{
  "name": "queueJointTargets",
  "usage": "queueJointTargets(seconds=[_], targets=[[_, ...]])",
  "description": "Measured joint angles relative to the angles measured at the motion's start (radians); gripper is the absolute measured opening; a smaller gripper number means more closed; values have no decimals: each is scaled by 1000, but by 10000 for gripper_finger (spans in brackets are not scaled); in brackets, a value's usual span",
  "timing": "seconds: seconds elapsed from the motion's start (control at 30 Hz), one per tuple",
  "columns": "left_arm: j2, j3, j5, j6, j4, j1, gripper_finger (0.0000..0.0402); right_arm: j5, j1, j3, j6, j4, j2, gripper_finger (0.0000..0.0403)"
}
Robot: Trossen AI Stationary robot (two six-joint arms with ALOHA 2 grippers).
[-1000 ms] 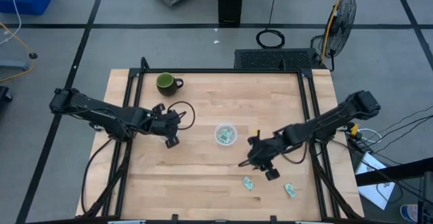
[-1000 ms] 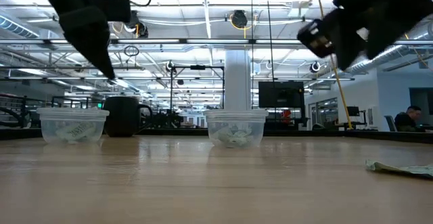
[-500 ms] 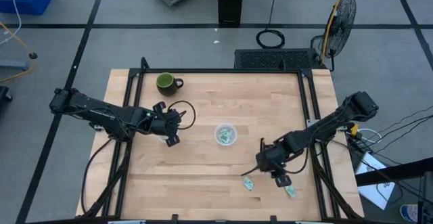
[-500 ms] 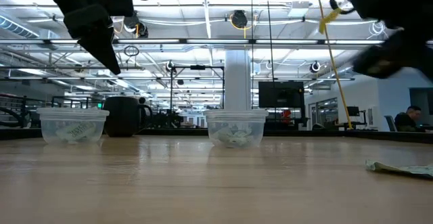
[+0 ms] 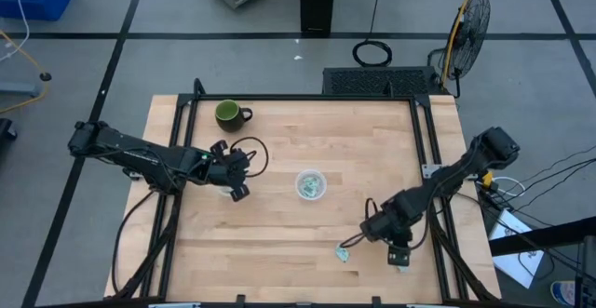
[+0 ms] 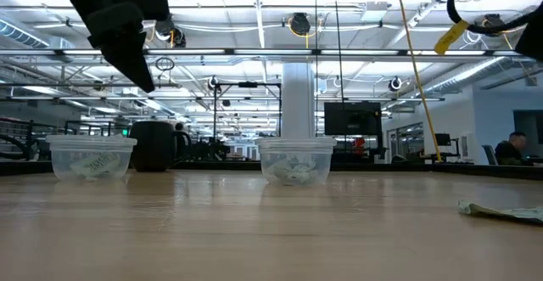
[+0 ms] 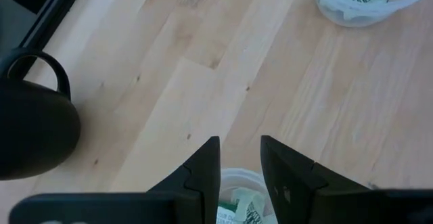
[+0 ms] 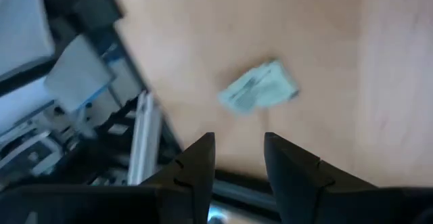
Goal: Pick and place Stevia / Truvia into bins
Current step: Put the white stevia packet into the right transparent container
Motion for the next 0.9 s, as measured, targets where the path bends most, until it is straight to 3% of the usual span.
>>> queueJointTargets(seconds=[0.1, 0.3, 0.5, 0.63, 0.9], targets=[[0, 0, -2, 0, 5, 0, 113, 44, 0, -57, 88, 117, 5, 123], [0, 0, -2, -1, 12, 0, 113, 13, 60, -131, 535, 337, -1, 123], [0, 0, -49, 54, 42, -1, 113, 157, 162, -133, 855, 459, -1, 123], [0, 0, -77, 111, 60, 0, 113, 191, 199, -133, 978, 456, 4, 123], [0, 0, -77, 148, 108, 0, 113, 189, 240, -134, 1042, 428, 4, 123]])
